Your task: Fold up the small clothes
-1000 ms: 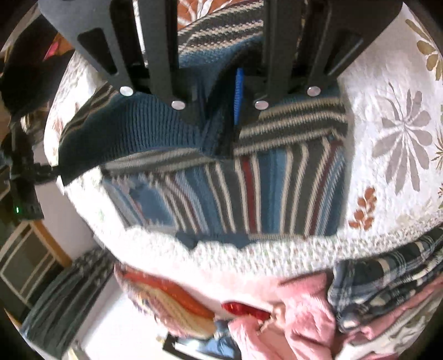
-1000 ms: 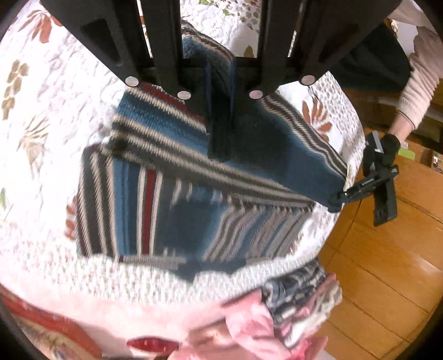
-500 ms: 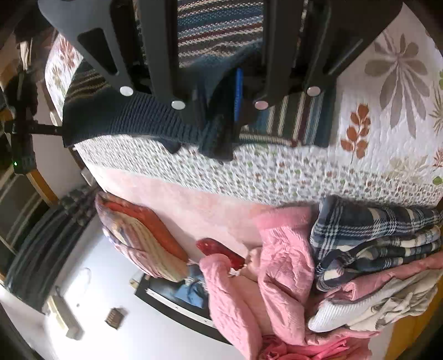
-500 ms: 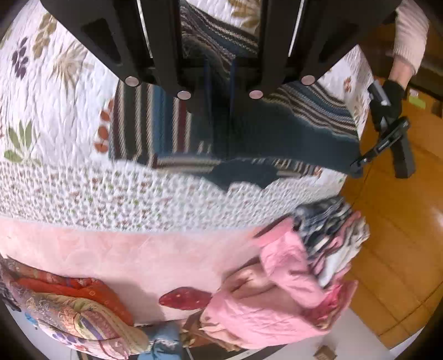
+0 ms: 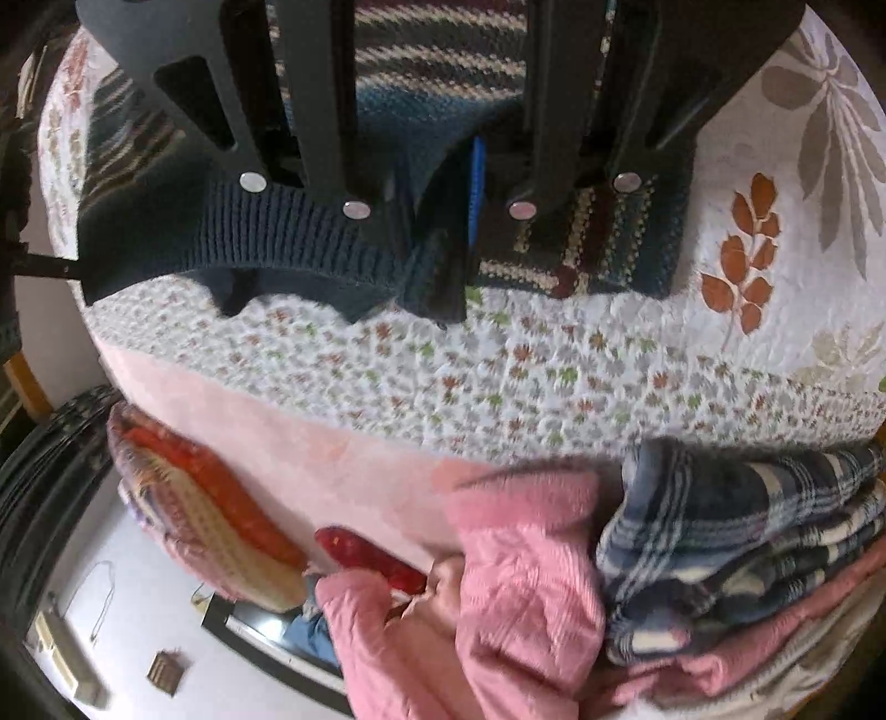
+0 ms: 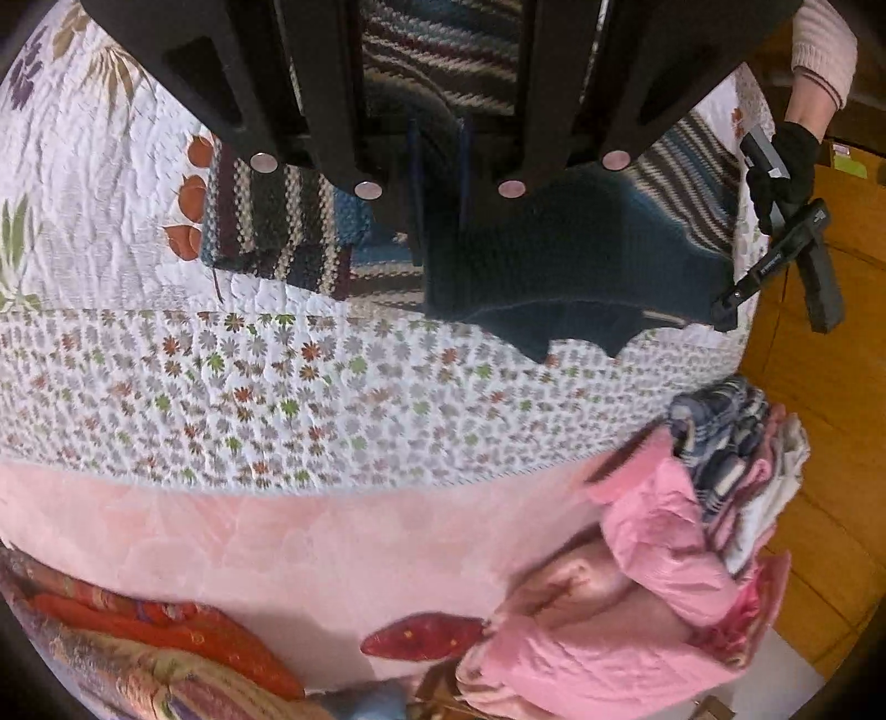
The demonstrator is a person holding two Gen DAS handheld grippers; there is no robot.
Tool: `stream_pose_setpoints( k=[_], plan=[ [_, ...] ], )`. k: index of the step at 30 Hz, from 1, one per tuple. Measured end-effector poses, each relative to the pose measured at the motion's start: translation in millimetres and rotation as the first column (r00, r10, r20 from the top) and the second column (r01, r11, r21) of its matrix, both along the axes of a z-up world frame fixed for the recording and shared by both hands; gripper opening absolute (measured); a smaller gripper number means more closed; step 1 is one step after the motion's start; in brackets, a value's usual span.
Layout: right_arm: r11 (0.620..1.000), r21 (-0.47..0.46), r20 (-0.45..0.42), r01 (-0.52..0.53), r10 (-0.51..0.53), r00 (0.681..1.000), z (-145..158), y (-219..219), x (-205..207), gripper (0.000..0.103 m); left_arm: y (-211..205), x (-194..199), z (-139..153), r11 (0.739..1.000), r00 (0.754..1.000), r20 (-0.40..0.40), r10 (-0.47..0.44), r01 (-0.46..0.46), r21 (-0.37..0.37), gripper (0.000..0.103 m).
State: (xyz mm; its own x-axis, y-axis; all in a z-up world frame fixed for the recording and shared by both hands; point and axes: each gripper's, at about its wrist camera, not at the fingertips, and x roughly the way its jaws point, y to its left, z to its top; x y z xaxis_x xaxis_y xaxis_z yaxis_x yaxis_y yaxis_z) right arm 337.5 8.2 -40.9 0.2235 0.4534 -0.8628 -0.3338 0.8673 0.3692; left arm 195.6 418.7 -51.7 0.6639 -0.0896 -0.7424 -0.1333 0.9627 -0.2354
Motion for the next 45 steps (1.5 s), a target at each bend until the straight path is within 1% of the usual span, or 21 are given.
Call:
stream_pose_setpoints(
  k=[7,9,12,13,14,15,16,17,19,20,22,24,27,30,34,36,38,39,40,42,45],
  plan=[
    [0.999,-0.033,-0.036,0.031,-0.033,0.999,-33.6,2.2,14.7,0.01,4.0,13.0,-27.8,0.999,0.998,-0.047,0.05,-0.051,-0.006,0.016],
    [0.998,-0.054,-0.044,0.035,-0.037,0.998,-41.8,3.5,16.8,0.012,5.9,13.4,-32.6,0.998,0.996,-0.066,0.063,-0.064,-0.005,0.021],
    [0.993,-0.102,-0.051,0.056,-0.062,0.997,-50.7,3.9,16.0,0.019,9.9,10.8,-33.3,0.996,0.993,-0.078,0.088,-0.089,-0.019,0.028],
    [0.992,-0.111,-0.048,0.059,-0.065,0.997,-51.0,3.3,15.4,0.022,12.3,7.8,-31.5,0.995,0.992,-0.08,0.098,-0.101,-0.026,0.033],
    [0.991,-0.12,-0.042,0.067,-0.073,0.996,-48.4,1.5,13.8,0.024,14.4,4.6,-28.8,0.994,0.991,-0.081,0.109,-0.111,-0.025,0.036],
    [0.991,-0.114,-0.039,0.077,-0.082,0.996,-44.0,-2.2,11.9,0.03,16.5,1.8,-25.7,0.992,0.989,-0.082,0.121,-0.123,-0.018,0.037],
    [0.992,-0.099,-0.034,0.084,-0.088,0.996,-40.1,-5.9,10.3,0.032,20.6,-4.9,-18.8,0.99,0.988,-0.073,0.138,-0.139,-0.016,0.04],
    [0.993,-0.078,-0.028,0.091,-0.093,0.995,-31.8,-12.4,6.2,0.032,22.8,-8.2,-13.7,0.989,0.987,-0.062,0.147,-0.148,-0.015,0.04],
    [0.995,-0.053,-0.024,0.088,-0.09,0.996,-18.1,-22.3,-1.9,0.04,28.4,-22.5,3.4,0.986,0.986,-0.026,0.167,-0.167,-0.018,0.041],
    [0.996,-0.045,-0.02,0.078,-0.079,0.997,-7.7,-29.1,-9.5,0.04,28.9,-31.3,13.5,0.986,0.987,-0.004,0.163,-0.163,-0.022,0.042],
    [0.998,-0.036,-0.024,0.057,-0.057,0.998,4.8,-38.8,-23.9,0.044,23.8,-48.4,31.5,0.991,0.991,0.028,0.133,-0.133,-0.007,0.045],
    [0.999,-0.032,-0.035,0.032,-0.033,0.999,13.2,-45.8,-40.8,0.046,11.0,-66.9,45.4,0.997,0.997,0.04,0.068,-0.069,0.019,0.048],
    [0.999,-0.034,-0.061,-0.004,0.002,0.998,14.0,-55.7,-68.1,0.049,-7.6,-85.9,49.6,1.0,1.0,0.023,-0.003,0.002,0.023,0.052],
    [0.999,-0.04,-0.102,-0.021,0.017,0.995,1.6,-64.7,-91.6,0.049,-24.1,-104.5,38.5,0.998,0.998,-0.029,-0.051,0.049,-0.044,0.053],
    [0.998,-0.057,-0.161,-0.02,0.011,0.987,-25.4,-74.4,-111.3,0.049,-36.0,-110.4,10.9,0.991,0.996,-0.071,-0.059,0.05,-0.123,0.055],
    [0.999,-0.044,-0.199,0.007,-0.015,0.98,-41.9,-78.2,-114.8,0.049,-40.9,-107.8,-8.7,0.991,0.992,-0.107,-0.062,0.048,-0.126,0.055],
    [0.999,-0.041,-0.218,0.015,-0.023,0.976,-49.8,-78.4,-115.8,0.042,-43.5,-104.4,-22.0,0.991,0.989,-0.134,-0.066,0.05,-0.124,0.055],
    [0.999,-0.032,-0.214,0.013,-0.02,0.977,-49.8,-78.0,-115.6,0.025,-44.7,-103.8,-29.1,0.991,0.987,-0.146,-0.07,0.053,-0.122,0.055],
    [1.0,-0.016,-0.214,0.009,-0.012,0.977,-48.3,-77.0,-115.5,0.013,-44.7,-103.4,-32.4,0.992,0.986,-0.149,-0.071,0.054,-0.115,0.055],
    [1.0,-0.002,-0.21,-0.001,0.001,0.978,-41.8,-74.5,-115.2,0.013,-45.2,-104.2,-35.0,0.993,0.986,-0.149,-0.077,0.062,-0.104,0.055],
    [1.0,-0.01,-0.174,-0.027,0.025,0.985,-26.9,-70.3,-118.2,0.012,-42.0,-104.5,-33.7,0.991,0.985,-0.15,-0.086,0.07,-0.11,0.055]
  ],
)
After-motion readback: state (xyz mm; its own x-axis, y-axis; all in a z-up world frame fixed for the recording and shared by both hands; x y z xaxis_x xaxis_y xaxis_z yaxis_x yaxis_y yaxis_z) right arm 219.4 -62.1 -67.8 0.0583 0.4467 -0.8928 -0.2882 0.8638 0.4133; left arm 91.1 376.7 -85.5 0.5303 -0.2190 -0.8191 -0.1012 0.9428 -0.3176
